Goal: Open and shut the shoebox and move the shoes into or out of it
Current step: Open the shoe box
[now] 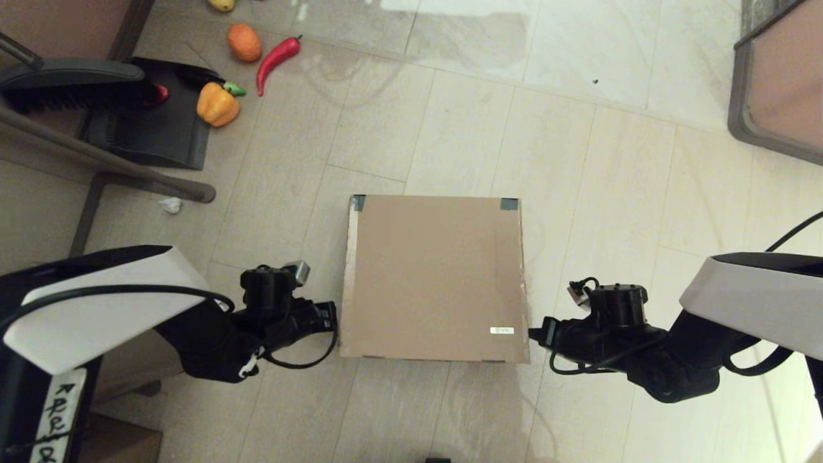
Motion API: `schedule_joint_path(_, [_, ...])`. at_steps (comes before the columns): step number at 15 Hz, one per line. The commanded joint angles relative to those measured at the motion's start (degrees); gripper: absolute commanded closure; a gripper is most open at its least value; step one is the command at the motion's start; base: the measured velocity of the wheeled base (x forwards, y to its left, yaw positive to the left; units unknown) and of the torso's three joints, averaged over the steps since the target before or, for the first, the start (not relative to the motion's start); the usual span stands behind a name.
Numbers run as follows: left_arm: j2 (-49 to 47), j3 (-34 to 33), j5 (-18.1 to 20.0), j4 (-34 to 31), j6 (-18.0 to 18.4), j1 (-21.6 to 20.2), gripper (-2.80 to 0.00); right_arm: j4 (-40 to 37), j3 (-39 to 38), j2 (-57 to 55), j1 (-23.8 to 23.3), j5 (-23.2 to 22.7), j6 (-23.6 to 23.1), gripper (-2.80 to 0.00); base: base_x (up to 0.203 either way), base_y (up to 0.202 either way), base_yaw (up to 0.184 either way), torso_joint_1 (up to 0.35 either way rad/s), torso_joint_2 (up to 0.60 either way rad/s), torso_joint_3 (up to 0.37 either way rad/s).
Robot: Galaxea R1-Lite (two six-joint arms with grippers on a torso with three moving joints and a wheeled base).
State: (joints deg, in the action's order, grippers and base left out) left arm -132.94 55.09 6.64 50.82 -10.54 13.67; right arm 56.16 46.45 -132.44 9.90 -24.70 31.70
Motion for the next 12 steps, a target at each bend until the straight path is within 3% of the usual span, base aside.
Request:
schedule_joint_path(1, [1.08, -0.67, 0.04, 0.24, -0.09, 0.82, 0.00, 0.36, 0.05, 0.34, 0.81, -0.03, 0.20, 0.00, 0.000, 0.000, 0.000, 0.000, 0.00, 0.000])
schedule_joint_path(7, [3.23, -1.87, 0.12, -0.64, -3.43, 3.25, 0.00, 0.44, -1.14, 1.44, 1.53, -0.22, 1.32, 0.00, 0.000, 0.000, 0.000, 0.000, 0.00, 0.000])
schedule_joint_path(12, [9.18, -5.57, 0.08, -2.95, -6.86, 4.06, 0.00, 0.45, -2.45, 8.30, 1.46, -2.42, 13.66, 0.00, 0.000, 0.000, 0.000, 0.000, 0.00, 0.000])
